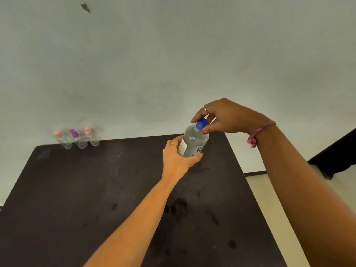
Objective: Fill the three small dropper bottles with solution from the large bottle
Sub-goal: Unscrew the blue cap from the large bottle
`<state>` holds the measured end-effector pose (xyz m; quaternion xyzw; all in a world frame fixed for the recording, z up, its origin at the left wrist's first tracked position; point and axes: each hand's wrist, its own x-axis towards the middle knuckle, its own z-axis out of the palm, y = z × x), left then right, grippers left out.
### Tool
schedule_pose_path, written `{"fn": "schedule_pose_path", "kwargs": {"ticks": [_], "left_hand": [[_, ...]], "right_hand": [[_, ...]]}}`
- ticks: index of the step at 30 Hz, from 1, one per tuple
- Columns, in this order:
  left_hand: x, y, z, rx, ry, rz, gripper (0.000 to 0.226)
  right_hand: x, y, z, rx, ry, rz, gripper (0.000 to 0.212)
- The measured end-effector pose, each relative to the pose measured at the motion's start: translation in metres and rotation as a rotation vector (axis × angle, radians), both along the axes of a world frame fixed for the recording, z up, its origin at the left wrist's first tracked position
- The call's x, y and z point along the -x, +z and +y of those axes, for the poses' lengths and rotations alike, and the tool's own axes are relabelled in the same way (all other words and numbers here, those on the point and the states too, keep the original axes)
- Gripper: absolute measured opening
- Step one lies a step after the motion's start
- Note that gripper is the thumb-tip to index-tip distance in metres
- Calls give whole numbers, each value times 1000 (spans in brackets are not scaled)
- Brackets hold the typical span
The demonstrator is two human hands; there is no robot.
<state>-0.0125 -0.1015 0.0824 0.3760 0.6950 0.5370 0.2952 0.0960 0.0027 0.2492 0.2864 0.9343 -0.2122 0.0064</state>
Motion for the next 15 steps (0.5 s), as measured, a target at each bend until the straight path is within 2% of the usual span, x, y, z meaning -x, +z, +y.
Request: {"fn": "schedule_pose_path", "kwargs": {"ticks": [3, 4, 8, 10, 13, 15], "left_hand": [[1, 6, -12, 5, -10, 7, 69], [1, 8, -15, 5, -13, 10, 69], [2, 15, -26, -10, -24, 6, 69], [1, 18, -31, -7, -21, -7, 68], [1, 23, -37, 4, -5, -18, 71], [2, 28, -41, 2, -2, -28, 74]], "right_hand": [[3, 7, -11, 16, -50, -52, 62], [5, 8, -14, 3, -83, -65, 64], [9, 11, -27, -68, -86, -47, 36], [9, 14, -33, -126, -23, -51, 31], [9, 19, -39, -79, -5, -69, 55], [11, 21, -44, -29, -77, -84, 66]]}}
